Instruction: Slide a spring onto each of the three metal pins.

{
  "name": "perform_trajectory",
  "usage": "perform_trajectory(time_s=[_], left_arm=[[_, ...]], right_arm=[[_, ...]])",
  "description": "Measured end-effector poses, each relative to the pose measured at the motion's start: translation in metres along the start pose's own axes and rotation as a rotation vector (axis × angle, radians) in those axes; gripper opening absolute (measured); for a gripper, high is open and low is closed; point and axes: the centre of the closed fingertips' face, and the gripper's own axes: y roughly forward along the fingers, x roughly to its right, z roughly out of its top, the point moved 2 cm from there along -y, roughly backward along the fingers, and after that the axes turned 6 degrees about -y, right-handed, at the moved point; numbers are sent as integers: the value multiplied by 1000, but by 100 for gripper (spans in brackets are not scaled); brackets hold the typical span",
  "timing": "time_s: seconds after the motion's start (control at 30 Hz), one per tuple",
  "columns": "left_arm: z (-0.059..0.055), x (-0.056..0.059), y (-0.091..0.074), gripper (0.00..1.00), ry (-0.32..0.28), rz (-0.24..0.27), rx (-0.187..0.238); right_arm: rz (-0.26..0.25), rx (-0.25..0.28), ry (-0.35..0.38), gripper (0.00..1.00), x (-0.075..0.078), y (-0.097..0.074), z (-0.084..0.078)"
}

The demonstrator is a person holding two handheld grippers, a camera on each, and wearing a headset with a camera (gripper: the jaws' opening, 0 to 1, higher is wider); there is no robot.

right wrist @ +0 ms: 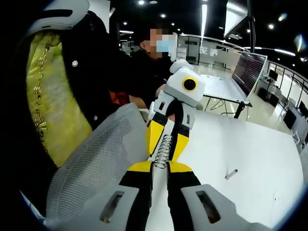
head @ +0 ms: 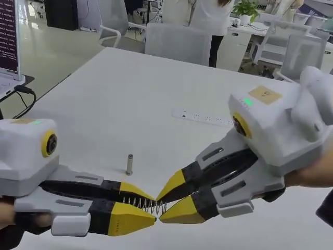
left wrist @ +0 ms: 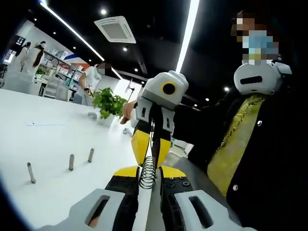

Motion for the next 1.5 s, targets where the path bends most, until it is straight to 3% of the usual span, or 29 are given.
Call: perform_trajectory(time_s=[0.33, 0.83, 1.0, 1.2, 1.5], left_arm=[[-1, -2, 0, 5, -2, 8, -6], [-7, -7, 2, 3, 19, 44, -57], [-3, -9, 0, 3, 31, 61, -49], [-2, -15, -2, 3, 55, 101, -56], [-2, -29, -7, 3, 124, 202, -108]], right_arm=[[-1, -17, -3, 8, 0, 1, -3], [-21, -95, 22, 10, 4, 7, -12], [-33, -114, 22, 11, 5, 10, -16], [-81, -154, 41, 14, 10, 11, -25], [-192, -217, 82, 16, 20, 11, -48]])
